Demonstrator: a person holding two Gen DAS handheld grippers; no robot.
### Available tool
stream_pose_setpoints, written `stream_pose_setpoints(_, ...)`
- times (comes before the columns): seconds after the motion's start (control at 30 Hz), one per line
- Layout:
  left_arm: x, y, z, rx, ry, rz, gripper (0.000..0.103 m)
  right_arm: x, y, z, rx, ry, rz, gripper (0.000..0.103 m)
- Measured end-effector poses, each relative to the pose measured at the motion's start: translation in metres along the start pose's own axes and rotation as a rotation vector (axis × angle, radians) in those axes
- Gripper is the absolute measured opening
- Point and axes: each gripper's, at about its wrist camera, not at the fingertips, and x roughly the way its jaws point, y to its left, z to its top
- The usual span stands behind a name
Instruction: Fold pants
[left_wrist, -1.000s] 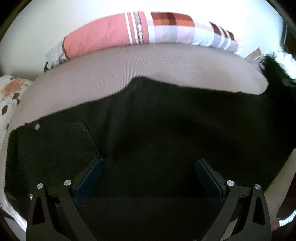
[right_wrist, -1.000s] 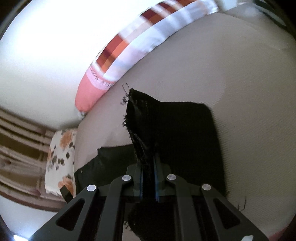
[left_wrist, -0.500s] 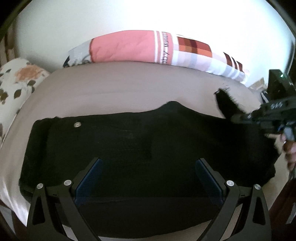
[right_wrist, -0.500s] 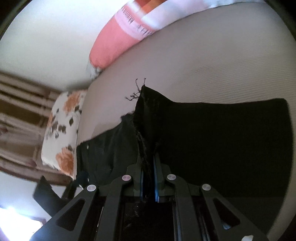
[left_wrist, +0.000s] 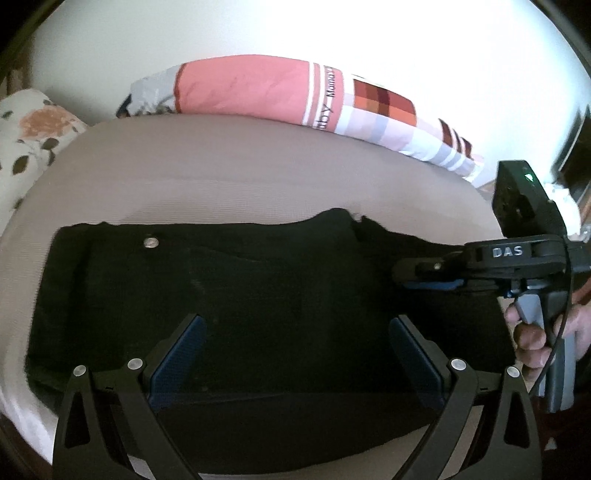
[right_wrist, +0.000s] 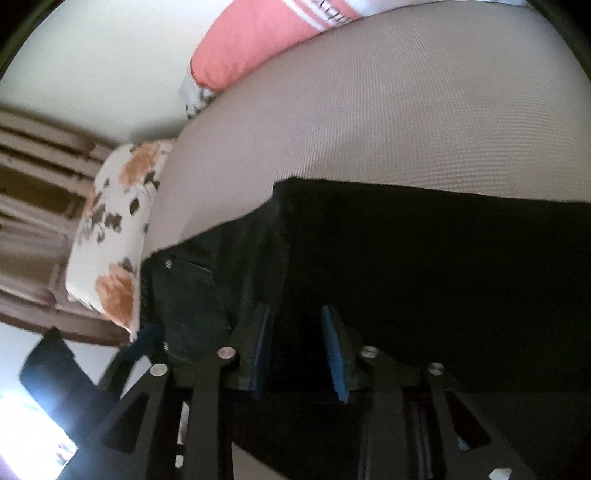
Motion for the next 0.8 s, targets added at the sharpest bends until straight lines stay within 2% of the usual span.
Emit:
stream_pose_setpoints(0.03, 0.001, -0.002, 0.002, -0.005, 0.009, -0.026, 0.099, -0.009, -0.001, -0.002, 0.007, -0.023, -0.013, 0.041)
stream_pose_setpoints(0.17, 0.010, -0.009, 0.007, -0.018, 0.060, -0.115, 0.098, -0.051, -0.015, -0.017, 0.077, -0.104, -0.078, 0.042)
stream_pose_setpoints(0.27, 0.025, -0.014, 0.010, -0.043, 0.135, -0.202, 0.087, -0.075, -0.024, -0.029, 0.151, -0.158, -0.081, 0.043)
stream_pose_setpoints(0.33, 0.040, -0.015, 0.011, -0.087, 0.215, -0.262, 0.079, -0.090, -0.033, -0.041, 0.216, -0.201, -0.053, 0.046)
stream_pose_setpoints(0.4, 0.050, -0.014, 0.012, -0.127, 0.266, -0.304, 0.066, -0.098, -0.040, -0.048, 0.257, -0.237, -0.028, 0.046)
stream_pose_setpoints(0.57, 0.074, -0.009, 0.013, -0.199, 0.370, -0.314, 0.054, -0.104, -0.051, -0.057, 0.280, -0.293, -0.021, 0.046)
stream_pose_setpoints(0.8, 0.077, -0.013, 0.010, -0.227, 0.442, -0.363, 0.053, -0.095, -0.060, -0.059, 0.284, -0.297, -0.015, 0.046)
